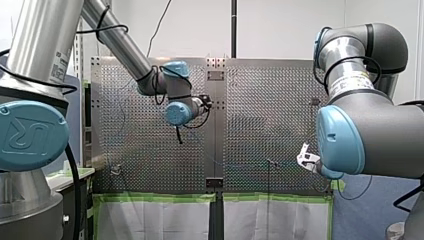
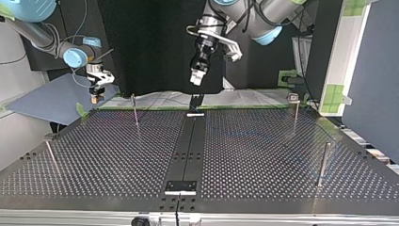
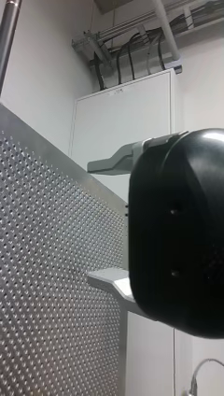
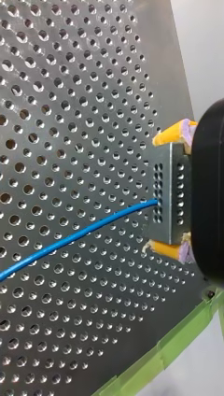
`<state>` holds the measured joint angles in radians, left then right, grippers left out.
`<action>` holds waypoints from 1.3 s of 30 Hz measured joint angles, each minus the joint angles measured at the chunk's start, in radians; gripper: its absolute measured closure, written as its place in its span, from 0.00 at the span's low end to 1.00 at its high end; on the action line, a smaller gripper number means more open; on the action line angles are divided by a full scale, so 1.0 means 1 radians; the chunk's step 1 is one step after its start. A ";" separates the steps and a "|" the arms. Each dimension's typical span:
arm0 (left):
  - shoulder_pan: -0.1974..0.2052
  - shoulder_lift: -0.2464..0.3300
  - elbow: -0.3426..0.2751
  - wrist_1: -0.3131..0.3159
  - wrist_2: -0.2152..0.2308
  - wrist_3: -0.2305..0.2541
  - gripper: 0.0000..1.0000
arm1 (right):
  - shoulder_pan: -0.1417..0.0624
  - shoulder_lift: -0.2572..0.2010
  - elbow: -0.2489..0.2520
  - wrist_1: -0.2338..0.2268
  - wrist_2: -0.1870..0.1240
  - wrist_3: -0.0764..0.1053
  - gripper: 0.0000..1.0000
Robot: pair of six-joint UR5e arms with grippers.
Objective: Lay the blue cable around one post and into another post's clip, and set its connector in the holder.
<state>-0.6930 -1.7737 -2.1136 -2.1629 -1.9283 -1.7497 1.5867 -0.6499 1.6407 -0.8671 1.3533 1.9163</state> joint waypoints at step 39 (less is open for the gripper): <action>0.014 0.000 -0.339 0.034 -0.001 0.005 0.00 | 0.061 -0.232 0.002 0.135 0.078 -0.023 1.00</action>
<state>-0.6787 -1.7736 -2.4521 -2.1287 -1.9290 -1.7449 1.6481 -0.8816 1.6423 -0.7324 1.4317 1.8935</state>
